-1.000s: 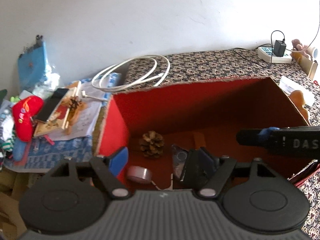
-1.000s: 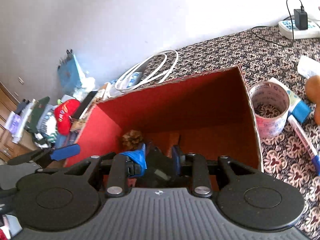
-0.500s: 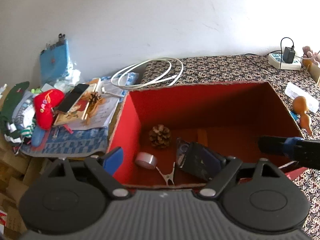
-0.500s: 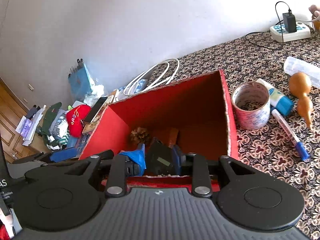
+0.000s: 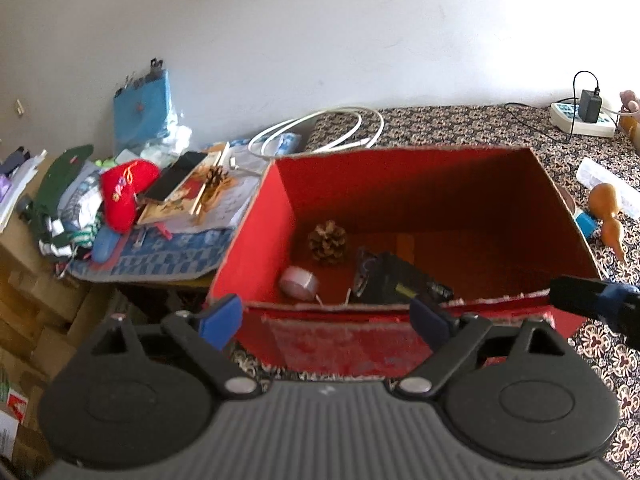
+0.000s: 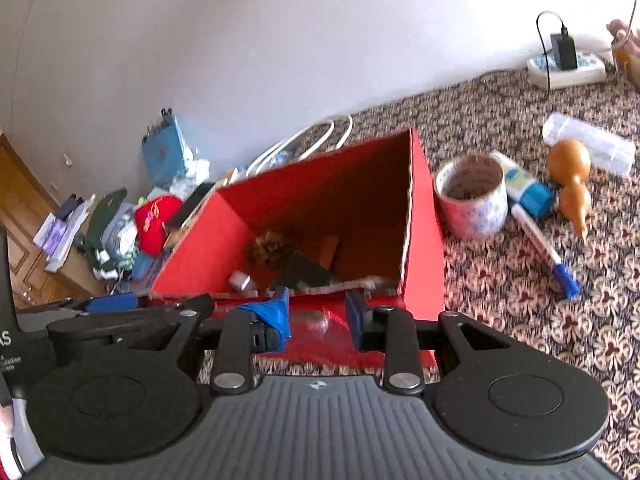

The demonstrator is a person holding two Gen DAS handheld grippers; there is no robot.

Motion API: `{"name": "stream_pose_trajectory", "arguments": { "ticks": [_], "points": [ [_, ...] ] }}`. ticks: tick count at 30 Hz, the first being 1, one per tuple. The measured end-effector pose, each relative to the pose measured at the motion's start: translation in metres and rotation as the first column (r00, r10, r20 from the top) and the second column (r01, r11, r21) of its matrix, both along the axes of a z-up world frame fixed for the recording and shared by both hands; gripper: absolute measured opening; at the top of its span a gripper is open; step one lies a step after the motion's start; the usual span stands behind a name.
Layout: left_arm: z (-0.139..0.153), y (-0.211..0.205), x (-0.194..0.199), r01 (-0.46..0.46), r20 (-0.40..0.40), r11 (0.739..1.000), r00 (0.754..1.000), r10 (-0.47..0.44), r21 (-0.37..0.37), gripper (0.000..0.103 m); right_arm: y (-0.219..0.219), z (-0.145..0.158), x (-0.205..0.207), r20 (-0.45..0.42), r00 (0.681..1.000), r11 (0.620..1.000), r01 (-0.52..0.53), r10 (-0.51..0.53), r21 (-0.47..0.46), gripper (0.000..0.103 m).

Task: Organize rigid objects
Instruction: 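Lower the black card case and open the right gripper inside the box, then withdraw the right gripper up out of the red box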

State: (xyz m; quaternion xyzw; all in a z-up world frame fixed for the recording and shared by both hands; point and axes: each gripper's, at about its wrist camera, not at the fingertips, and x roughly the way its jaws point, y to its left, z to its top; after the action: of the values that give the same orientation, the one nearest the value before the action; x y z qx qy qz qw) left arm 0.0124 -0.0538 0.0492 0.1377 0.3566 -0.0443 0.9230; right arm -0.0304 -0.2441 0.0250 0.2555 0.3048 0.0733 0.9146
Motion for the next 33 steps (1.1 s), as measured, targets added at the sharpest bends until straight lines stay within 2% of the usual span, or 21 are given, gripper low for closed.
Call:
{"name": "stream_pose_trajectory", "arguments": {
  "ticks": [13,23,29,33],
  "points": [
    [-0.021,-0.011,-0.026,-0.039,-0.061,0.999,0.997,0.039,0.008,0.091,0.000,-0.022,-0.020,-0.098,0.993,0.998,-0.066,0.068,0.024,0.015],
    [-0.040,-0.017,-0.039,-0.067,-0.119,0.998,0.990,0.068,0.019,0.091,-0.001,-0.033,-0.030,-0.157,0.982,0.994,-0.107,0.103,-0.020,0.016],
    [-0.050,-0.017,-0.044,-0.084,-0.147,0.996,0.985,0.087,0.024,0.091,0.002,-0.038,-0.033,-0.168,0.973,0.987,-0.160,0.161,0.016,0.016],
    [-0.053,-0.015,-0.044,-0.089,-0.154,0.996,0.984,0.092,0.029,0.091,0.004,-0.039,-0.031,-0.180,0.972,0.988,-0.153,0.151,0.003,0.016]
  ]
}}
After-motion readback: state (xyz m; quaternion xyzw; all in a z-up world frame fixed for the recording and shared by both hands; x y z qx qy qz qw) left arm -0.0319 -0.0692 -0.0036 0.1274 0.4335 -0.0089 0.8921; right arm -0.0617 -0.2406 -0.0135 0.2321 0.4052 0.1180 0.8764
